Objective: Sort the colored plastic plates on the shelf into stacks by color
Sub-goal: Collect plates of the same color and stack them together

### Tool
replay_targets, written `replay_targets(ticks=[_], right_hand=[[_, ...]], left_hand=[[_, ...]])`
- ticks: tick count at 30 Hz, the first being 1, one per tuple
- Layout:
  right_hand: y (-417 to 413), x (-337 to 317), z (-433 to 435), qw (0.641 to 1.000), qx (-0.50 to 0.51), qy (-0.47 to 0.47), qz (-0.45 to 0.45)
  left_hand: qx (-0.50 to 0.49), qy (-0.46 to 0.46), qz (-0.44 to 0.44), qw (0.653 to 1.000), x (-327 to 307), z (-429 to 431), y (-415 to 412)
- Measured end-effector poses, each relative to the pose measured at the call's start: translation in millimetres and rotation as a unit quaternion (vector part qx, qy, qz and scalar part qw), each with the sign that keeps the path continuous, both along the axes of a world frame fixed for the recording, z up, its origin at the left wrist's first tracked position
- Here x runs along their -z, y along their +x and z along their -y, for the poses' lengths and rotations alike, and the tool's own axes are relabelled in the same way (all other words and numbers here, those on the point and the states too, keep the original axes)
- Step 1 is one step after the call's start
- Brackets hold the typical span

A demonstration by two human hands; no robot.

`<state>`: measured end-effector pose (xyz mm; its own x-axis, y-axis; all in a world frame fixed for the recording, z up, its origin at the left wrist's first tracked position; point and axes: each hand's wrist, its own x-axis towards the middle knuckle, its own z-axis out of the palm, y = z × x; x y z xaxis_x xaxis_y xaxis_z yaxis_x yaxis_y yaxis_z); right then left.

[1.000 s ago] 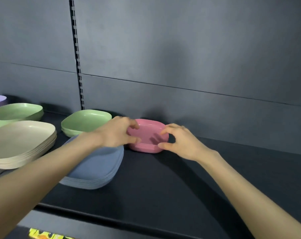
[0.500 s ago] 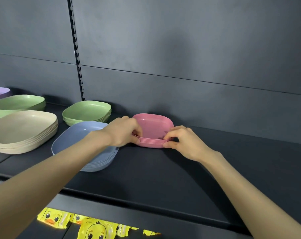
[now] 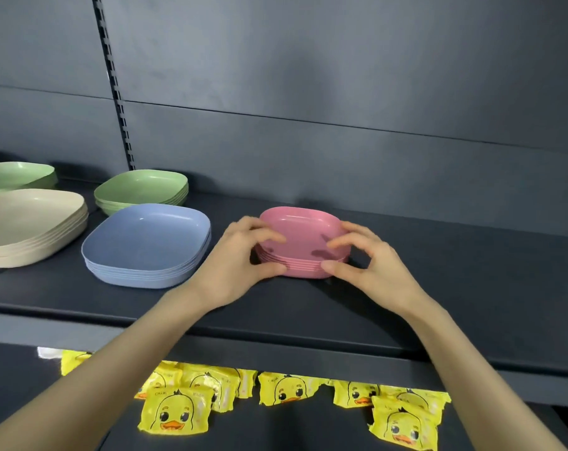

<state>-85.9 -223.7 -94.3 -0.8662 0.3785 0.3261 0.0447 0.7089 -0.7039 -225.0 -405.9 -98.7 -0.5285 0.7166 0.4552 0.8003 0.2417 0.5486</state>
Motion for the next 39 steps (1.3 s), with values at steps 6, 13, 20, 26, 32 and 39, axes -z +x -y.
replay_targets(ticks=[6, 13, 20, 26, 32, 39], right_hand=[[-16, 2, 4, 0.981, 0.053, -0.188, 0.019], [-21, 10, 2, 0.976, 0.063, -0.210, 0.004], [-11, -1, 15, 0.950, 0.017, -0.291, -0.112], [-5, -24, 37, 0.925, -0.045, -0.330, -0.186], [-20, -46, 96, 0.910, -0.103, -0.345, -0.207], [-57, -57, 205, 0.899, -0.143, -0.362, -0.201]], left_hand=[[-0.027, 0.054, 0.288, 0.956, 13, -5, 9], [-0.026, 0.109, 0.296, 0.949, 12, -13, 12], [-0.021, 0.199, 0.304, 0.931, 5, -5, 28], [0.000, 0.289, 0.287, 0.913, -23, 21, 49], [0.002, 0.391, 0.307, 0.868, -46, 76, 49], [-0.049, 0.418, 0.272, 0.865, -52, 185, 21]])
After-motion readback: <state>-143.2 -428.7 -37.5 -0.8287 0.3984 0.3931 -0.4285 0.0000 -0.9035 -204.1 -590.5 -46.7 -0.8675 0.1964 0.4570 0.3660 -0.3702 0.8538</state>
